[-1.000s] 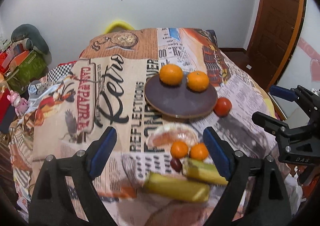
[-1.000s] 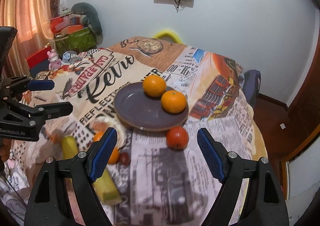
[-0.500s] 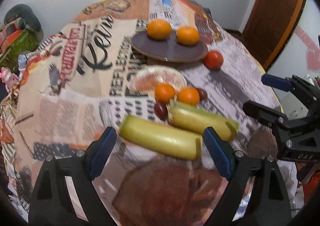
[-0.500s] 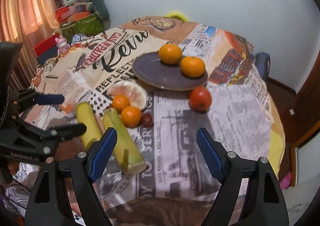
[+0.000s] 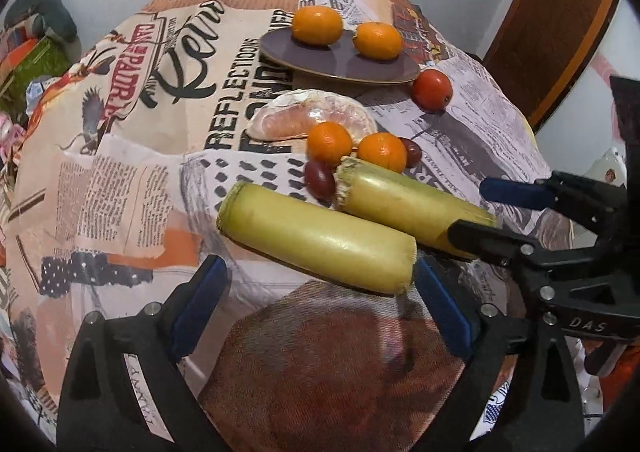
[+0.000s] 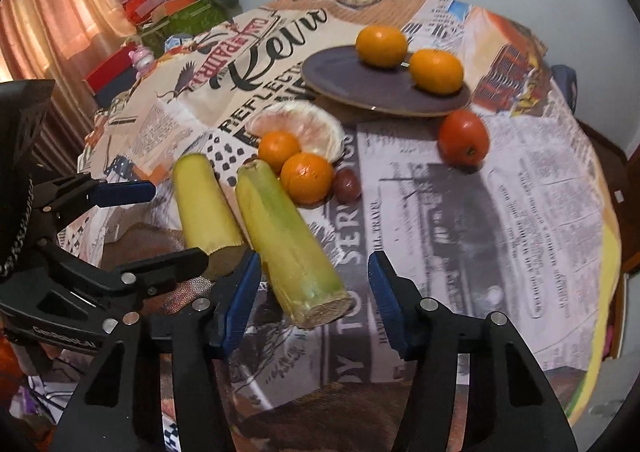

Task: Organize fruits
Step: 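Grasp a pale green sugarcane piece with the right gripper while the left gripper approaches the other, then grasp the second sugarcane piece with the left gripper and lift it, then carry both sugarcane pieces to the dark plate and lower them beside the oranges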

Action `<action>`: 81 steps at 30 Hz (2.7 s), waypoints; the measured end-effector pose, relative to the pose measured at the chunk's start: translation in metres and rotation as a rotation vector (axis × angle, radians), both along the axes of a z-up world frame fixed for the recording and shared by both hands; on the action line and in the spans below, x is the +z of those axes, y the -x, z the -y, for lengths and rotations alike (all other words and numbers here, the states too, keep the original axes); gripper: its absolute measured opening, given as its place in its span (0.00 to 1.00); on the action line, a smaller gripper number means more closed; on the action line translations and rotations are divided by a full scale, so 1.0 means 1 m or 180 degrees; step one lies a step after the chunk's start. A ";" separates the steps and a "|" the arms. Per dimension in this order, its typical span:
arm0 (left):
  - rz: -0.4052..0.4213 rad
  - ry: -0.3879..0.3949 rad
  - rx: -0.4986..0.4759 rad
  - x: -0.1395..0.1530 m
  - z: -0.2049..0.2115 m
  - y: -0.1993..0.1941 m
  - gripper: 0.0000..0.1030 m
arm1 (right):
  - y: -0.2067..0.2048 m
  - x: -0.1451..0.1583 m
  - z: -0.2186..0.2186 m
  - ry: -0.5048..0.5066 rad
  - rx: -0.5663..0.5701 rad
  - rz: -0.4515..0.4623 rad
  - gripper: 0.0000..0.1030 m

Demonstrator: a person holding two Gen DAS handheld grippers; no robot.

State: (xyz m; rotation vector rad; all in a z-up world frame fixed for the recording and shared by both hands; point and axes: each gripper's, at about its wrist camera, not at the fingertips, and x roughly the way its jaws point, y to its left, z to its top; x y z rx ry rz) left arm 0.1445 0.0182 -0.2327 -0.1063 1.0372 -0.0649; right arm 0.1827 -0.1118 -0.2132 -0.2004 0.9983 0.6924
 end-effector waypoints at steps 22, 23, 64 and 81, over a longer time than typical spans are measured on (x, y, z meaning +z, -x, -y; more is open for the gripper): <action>-0.0010 0.0080 0.0467 0.004 -0.031 -0.017 0.92 | -0.005 -0.004 0.013 0.0006 0.0062 0.0054 0.44; -0.0039 0.0064 0.0466 0.000 -0.027 -0.021 0.93 | -0.006 -0.004 0.017 0.0017 0.0023 0.0062 0.44; -0.0097 0.0064 0.0436 -0.016 -0.066 -0.060 0.51 | -0.047 -0.001 0.028 -0.0069 -0.0298 0.0131 0.34; 0.0312 0.0012 0.0330 0.028 -0.056 -0.053 0.35 | -0.049 0.034 0.036 -0.0245 -0.0406 0.0411 0.32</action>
